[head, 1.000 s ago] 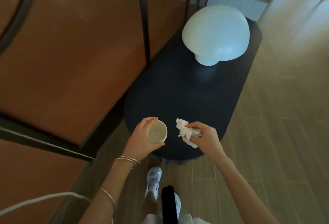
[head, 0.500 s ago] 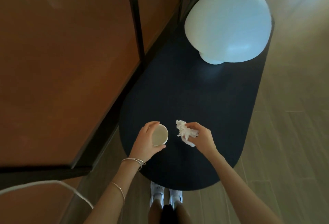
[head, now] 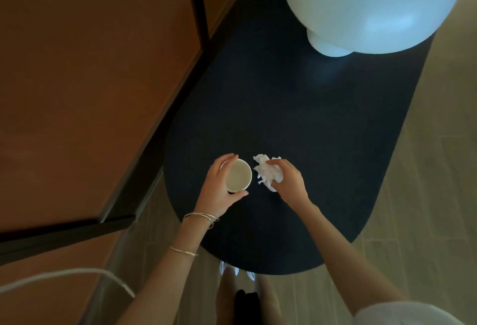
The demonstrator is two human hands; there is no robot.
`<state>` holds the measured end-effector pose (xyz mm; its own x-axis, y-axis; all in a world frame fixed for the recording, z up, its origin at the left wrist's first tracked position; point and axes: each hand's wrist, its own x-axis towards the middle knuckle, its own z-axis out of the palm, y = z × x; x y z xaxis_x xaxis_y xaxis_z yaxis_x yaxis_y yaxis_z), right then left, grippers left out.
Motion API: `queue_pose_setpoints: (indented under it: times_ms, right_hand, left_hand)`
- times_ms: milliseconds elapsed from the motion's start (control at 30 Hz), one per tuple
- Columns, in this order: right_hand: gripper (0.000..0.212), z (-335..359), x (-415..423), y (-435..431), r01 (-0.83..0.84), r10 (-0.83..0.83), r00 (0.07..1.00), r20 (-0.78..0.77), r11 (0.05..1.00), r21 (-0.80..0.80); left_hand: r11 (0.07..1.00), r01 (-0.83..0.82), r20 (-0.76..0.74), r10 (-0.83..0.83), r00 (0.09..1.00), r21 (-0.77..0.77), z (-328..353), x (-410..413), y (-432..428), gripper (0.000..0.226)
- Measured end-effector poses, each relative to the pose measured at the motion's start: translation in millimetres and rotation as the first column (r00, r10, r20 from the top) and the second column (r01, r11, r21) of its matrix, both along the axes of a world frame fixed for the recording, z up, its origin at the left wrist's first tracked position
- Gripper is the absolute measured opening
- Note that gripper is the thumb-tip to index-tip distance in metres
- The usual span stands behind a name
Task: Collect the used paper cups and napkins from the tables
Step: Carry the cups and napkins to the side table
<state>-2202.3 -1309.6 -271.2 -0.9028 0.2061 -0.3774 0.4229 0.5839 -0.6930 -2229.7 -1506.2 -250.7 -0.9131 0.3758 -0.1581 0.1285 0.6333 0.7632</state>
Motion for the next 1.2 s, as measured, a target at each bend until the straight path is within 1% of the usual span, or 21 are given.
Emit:
queue_pose_setpoints:
  times_ms: [133, 233, 367, 500, 600, 767, 833, 900, 967, 1033, 1133, 1200]
  right_hand:
    - [0.049, 7.4, 3.4, 2.0, -0.07, 0.07, 0.998, 0.001, 0.997, -0.015]
    - [0.047, 19.5, 6.4, 4.7, -0.096, 0.096, 0.995, -0.011, 0.995, -0.006]
    - [0.045, 44.2, 11.1, 8.9, -0.115, 0.115, 0.992, -0.059, 0.993, 0.008]
    - [0.042, 69.7, 15.4, 13.7, -0.123, 0.127, 0.988, -0.091, 0.991, 0.056]
    - [0.039, 92.4, 18.1, 16.5, -0.151, 0.168, 0.978, -0.122, 0.979, 0.134]
    - [0.044, 138.1, 30.1, 15.2, -0.184, 0.274, 0.943, -0.19, 0.902, 0.391]
    - [0.049, 155.3, 40.8, 12.8, -0.174, 0.299, 0.934, -0.198, 0.861, 0.479]
    - [0.052, 170.0, 54.2, 10.3, -0.119, 0.294, 0.923, -0.247, 0.83, 0.545]
    - [0.054, 178.8, 65.9, 7.8, -0.052, 0.279, 0.91, -0.308, 0.811, 0.583]
    - [0.056, 183.5, 83.6, 5.9, 0.026, 0.228, 0.911, -0.344, 0.801, 0.598]
    - [0.059, 180.9, 116.4, 4.9, 0.097, 0.141, 0.935, -0.325, 0.78, 0.618]
    - [0.062, 176.7, 142.3, 5.8, 0.122, 0.08, 0.956, -0.284, 0.769, 0.628]
  left_hand:
    - [0.999, 0.015, 0.023, -0.014, 1.0, -0.04, 3.9, -1.3, -3.0, 0.093]
    - [0.997, 0.039, 0.039, -0.036, 0.999, -0.071, 10.6, -3.2, -7.2, 0.095]
    - [0.994, 0.051, 0.034, -0.048, 0.998, -0.1, 29.7, -7.3, -10.8, 0.083]
    - [0.977, 0.105, -0.051, -0.116, 0.992, -0.187, 57.3, -10.7, -15.4, 0.07]
    - [0.959, 0.136, -0.13, -0.173, 0.976, -0.249, 83.9, -9.5, -18.0, 0.065]
    - [0.927, 0.206, -0.191, -0.274, 0.943, -0.314, 128.5, 1.2, -17.9, 0.064]
    - [0.905, 0.234, -0.224, -0.325, 0.919, -0.355, 143.7, 6.9, -17.1, 0.065]
    - [0.861, 0.271, -0.267, -0.409, 0.873, -0.431, 155.9, 12.0, -14.7, 0.065]
    - [0.825, 0.286, -0.313, -0.472, 0.824, -0.488, 163.1, 15.5, -11.8, 0.064]
    - [0.805, 0.333, -0.349, -0.532, 0.772, -0.49, 168.4, 20.2, -5.9, 0.064]
    - [0.769, 0.4, -0.374, -0.607, 0.701, -0.499, 168.0, 27.8, 7.1, 0.064]
    - [0.727, 0.448, -0.348, -0.66, 0.666, -0.52, 164.7, 35.4, 18.4, 0.066]
